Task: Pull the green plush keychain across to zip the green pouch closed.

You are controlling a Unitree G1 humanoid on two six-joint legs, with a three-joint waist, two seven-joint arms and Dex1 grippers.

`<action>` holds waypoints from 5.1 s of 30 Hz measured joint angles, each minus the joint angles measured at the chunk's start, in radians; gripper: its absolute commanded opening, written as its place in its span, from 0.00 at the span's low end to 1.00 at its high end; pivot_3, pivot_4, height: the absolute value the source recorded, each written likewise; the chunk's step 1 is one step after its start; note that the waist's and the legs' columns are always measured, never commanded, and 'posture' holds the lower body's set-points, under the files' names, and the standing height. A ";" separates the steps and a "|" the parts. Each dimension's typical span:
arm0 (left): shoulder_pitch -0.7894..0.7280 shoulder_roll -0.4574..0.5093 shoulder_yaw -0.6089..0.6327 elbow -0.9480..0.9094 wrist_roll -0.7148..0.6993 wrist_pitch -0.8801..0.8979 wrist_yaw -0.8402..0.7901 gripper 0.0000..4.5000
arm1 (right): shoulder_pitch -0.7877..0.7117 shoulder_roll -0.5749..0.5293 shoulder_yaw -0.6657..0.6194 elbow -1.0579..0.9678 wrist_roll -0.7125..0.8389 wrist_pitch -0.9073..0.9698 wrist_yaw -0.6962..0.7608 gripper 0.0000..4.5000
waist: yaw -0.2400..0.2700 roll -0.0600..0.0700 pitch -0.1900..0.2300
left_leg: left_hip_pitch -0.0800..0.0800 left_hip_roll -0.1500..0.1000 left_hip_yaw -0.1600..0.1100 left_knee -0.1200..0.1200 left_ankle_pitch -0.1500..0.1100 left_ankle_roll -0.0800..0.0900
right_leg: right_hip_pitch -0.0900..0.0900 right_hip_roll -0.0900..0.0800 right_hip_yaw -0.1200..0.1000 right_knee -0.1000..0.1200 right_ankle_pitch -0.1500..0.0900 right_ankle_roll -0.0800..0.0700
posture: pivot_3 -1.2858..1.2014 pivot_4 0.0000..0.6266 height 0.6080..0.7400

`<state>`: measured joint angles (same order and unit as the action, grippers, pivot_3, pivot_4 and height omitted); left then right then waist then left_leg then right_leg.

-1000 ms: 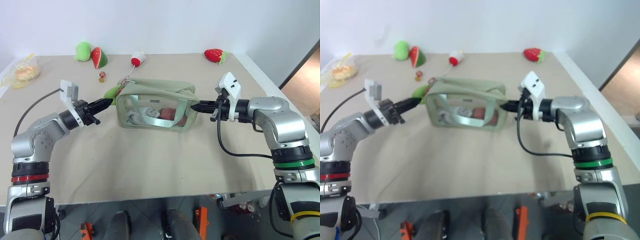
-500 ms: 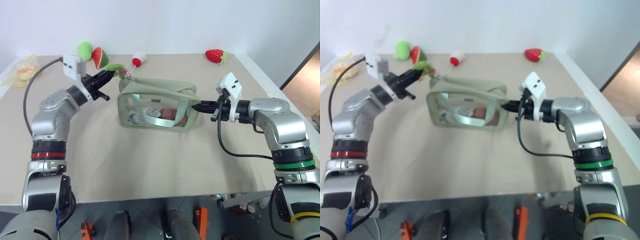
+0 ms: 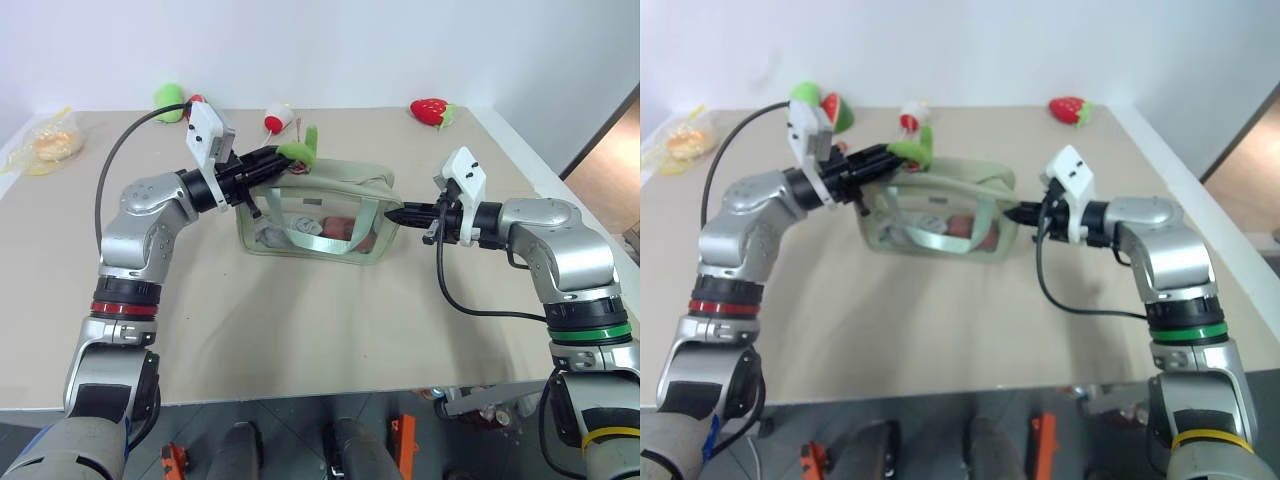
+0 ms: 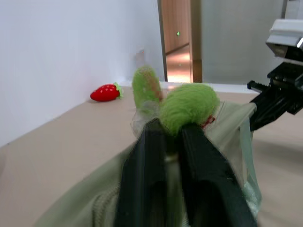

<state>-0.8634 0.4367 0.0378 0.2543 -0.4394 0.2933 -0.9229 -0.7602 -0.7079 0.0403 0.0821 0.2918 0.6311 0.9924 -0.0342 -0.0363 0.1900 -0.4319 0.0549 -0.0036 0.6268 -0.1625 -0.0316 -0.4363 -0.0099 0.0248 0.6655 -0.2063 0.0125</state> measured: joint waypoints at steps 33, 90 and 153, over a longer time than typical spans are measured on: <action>0.276 0.261 0.126 -0.085 -0.142 0.330 -0.084 0.75 | -0.003 0.010 0.001 0.005 -0.003 -0.003 -0.011 0.00 | -0.005 0.000 0.000 | 0.000 0.001 0.000 -0.001 0.000 0.000 | 0.000 0.001 0.000 0.000 -0.001 -0.002 | 0.52 0.24 1.00; 0.177 0.110 0.092 -0.012 -0.093 0.283 -0.068 0.00 | -0.140 -0.033 -0.106 0.040 0.063 -0.014 -0.037 0.91 | -0.005 0.000 0.000 | -0.001 0.001 0.000 -0.001 0.000 0.000 | -0.001 0.001 0.000 0.000 0.000 -0.001 | 0.52 0.24 1.00; 0.226 0.087 0.108 -0.081 -0.130 0.294 -0.025 0.00 | -0.339 0.033 0.133 0.132 -0.252 -0.318 -0.035 0.01 | 0.004 0.000 0.000 | -0.005 0.002 0.000 -0.001 0.000 0.000 | -0.004 0.001 -0.001 0.000 0.000 -0.001 | 0.52 0.24 1.00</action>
<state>-0.6370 0.5237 0.1463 0.1735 -0.5690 0.5876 -0.9476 -1.0993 -0.6744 0.1734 0.2143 0.0394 0.3128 0.9577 -0.0299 -0.0360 0.1903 -0.4364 0.0568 -0.0039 0.6256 -0.1626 -0.0316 -0.4406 -0.0085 0.0242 0.6650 -0.2065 0.0114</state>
